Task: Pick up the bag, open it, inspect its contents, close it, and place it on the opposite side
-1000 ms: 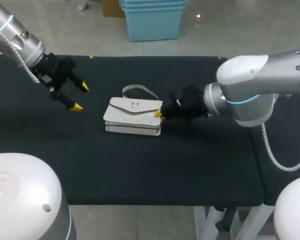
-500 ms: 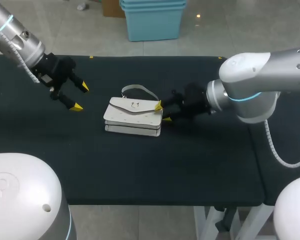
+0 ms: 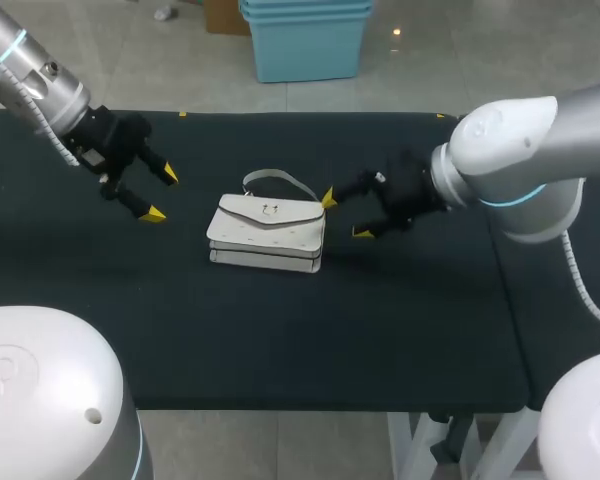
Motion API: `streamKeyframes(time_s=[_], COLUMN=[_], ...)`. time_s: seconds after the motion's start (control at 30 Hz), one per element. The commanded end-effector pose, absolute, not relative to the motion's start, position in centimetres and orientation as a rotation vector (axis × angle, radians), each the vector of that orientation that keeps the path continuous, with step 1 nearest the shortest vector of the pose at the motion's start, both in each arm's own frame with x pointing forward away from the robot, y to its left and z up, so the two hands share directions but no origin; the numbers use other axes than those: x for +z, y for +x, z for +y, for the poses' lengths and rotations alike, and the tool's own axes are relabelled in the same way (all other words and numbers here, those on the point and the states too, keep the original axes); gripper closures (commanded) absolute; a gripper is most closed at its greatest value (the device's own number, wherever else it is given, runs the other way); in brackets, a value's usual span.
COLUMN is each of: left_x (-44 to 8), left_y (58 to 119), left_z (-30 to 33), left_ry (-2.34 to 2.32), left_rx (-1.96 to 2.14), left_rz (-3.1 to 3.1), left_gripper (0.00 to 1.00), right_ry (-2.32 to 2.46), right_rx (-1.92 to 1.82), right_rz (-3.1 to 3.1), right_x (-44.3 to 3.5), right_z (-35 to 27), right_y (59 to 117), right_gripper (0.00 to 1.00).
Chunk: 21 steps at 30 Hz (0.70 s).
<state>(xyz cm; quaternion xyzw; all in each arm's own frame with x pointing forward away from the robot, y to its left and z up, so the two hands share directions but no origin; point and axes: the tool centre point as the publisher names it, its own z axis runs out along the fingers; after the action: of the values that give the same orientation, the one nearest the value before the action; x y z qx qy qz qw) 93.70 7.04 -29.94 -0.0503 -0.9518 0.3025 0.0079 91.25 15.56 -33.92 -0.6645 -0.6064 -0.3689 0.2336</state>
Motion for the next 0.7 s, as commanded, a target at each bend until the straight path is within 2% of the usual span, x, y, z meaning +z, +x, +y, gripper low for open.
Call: streamKeyframes(time_s=[0.03,0.17,0.7], left_x=[-30.0,-30.0,-30.0], left_y=[93.7,93.7,93.7], left_z=[7.1,7.1,7.1], left_ry=[-0.158,-0.158,-0.158], left_rx=[0.95,0.95,0.95], left_rz=[-2.976,-2.976,-2.976], left_gripper=[0.0,0.0,0.0], right_ry=[-2.018,-2.12,-2.152], right_rx=[-0.794,-0.525,-0.532], right_rz=[-1.799,-1.827,-1.932], right_x=[-32.6,-32.7,-32.0], right_z=[15.8,15.9,15.9], right_y=[91.4,91.9,92.6], right_gripper=[0.0,0.0,0.0])
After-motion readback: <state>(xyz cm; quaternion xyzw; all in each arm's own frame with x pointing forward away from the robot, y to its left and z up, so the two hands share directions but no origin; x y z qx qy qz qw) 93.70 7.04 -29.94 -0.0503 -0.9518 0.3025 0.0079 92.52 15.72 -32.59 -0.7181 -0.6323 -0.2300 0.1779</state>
